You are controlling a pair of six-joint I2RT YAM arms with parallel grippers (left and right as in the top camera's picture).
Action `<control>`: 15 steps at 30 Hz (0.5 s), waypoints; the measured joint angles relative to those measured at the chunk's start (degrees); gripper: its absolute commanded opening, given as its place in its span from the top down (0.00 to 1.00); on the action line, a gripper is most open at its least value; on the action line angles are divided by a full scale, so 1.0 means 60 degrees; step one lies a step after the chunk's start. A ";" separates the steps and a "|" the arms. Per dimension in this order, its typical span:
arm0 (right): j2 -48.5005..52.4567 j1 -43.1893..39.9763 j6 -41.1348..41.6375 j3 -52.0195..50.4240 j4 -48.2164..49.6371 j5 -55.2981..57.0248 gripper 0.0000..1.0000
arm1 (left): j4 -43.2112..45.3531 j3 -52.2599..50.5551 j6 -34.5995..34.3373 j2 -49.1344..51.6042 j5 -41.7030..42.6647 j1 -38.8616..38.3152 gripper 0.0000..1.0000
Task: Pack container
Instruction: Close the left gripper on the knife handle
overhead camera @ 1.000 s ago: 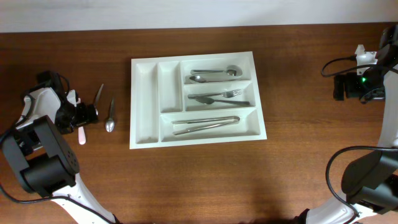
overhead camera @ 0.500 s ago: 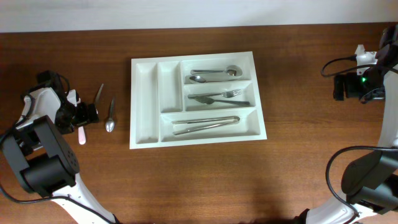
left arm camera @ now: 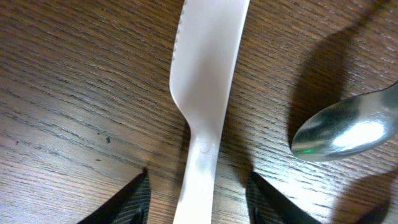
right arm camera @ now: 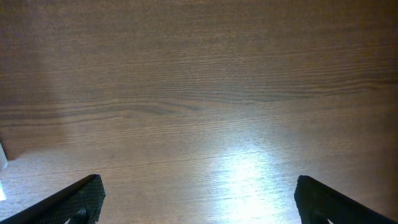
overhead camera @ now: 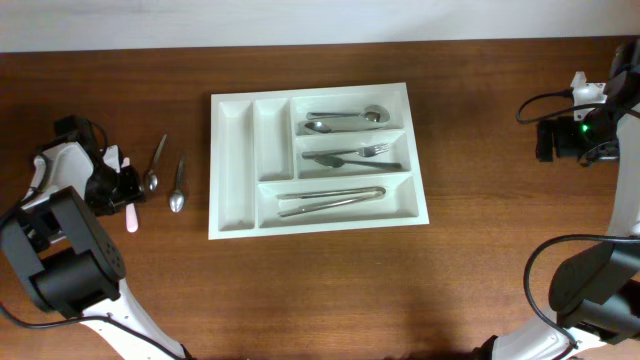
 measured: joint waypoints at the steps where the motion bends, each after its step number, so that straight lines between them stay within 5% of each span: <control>1: 0.0000 0.0000 0.0004 0.0000 0.0000 0.0000 0.01 | 0.0000 0.0000 0.0000 0.0000 0.0000 0.0007 0.53; 7: 0.0000 0.0000 0.0004 0.0000 0.0000 0.0000 0.02 | 0.0000 0.0000 0.0011 0.0000 0.0004 0.0007 0.68; 15: 0.0000 0.0000 0.0004 0.0000 0.0000 0.0000 0.01 | 0.0000 0.0000 0.0004 0.0000 0.0004 0.0007 0.70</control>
